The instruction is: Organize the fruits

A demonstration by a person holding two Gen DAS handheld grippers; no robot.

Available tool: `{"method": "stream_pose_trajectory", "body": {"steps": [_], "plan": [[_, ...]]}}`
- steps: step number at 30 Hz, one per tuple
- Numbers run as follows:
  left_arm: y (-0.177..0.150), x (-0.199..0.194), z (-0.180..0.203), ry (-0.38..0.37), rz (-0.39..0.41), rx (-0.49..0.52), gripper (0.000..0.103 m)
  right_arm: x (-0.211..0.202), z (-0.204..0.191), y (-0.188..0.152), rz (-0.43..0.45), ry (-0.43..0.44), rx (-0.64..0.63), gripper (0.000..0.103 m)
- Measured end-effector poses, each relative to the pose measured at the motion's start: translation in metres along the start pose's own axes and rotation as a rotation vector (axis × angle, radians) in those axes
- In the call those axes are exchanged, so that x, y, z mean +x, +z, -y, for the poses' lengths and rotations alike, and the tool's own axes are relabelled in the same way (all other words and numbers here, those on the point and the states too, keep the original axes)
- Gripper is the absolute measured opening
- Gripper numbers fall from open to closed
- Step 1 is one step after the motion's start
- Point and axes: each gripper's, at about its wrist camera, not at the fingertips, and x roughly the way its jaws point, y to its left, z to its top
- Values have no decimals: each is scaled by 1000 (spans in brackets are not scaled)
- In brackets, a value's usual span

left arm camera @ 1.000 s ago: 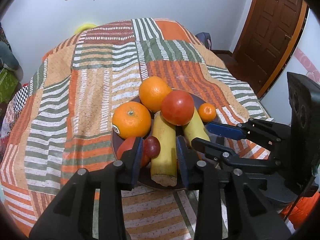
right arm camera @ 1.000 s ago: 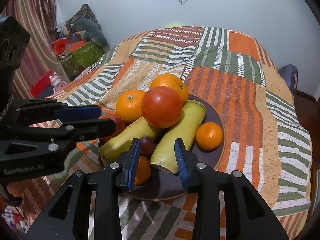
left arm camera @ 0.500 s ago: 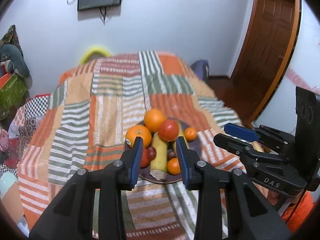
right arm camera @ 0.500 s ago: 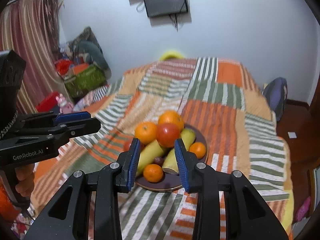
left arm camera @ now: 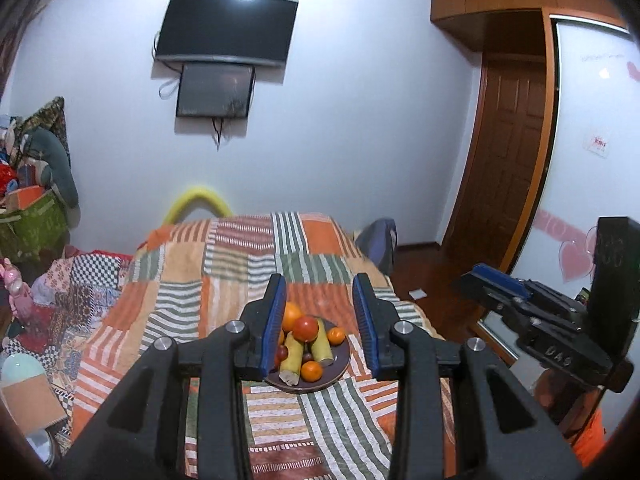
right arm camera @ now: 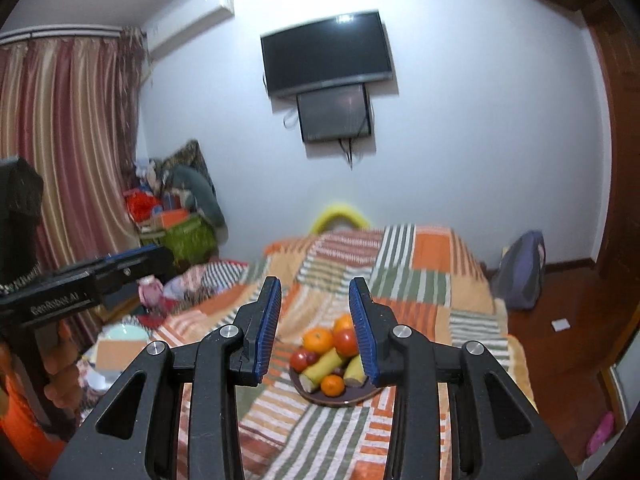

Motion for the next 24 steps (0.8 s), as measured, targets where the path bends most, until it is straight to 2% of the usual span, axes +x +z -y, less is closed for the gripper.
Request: {"method": "stream_pose_trajectory", "body": {"steps": [2, 3, 8, 11, 13, 18, 20, 24], "plan": [[-2, -11, 3, 15, 32, 4, 45, -12, -7, 1, 30, 2, -6, 33], [-3, -16, 5, 25, 46, 9, 53, -15, -9, 1, 39, 3, -9, 34], [-9, -35, 12, 65, 99, 31, 67, -27, -20, -3, 91, -26, -29, 59], [-10, -40, 13, 75, 114, 29, 80, -27, -23, -5, 115, -55, -34, 75], [-12, -45, 14, 81, 124, 39, 92, -30, -24, -6, 128, -73, -36, 82], [-16, -50, 18, 107, 148, 61, 99, -33, -24, -5, 140, -98, -31, 94], [-17, -51, 18, 114, 154, 65, 101, -36, -24, -7, 152, -116, -23, 103], [-18, -54, 19, 127, 168, 69, 102, -44, -25, -11, 159, -125, -24, 103]]}}
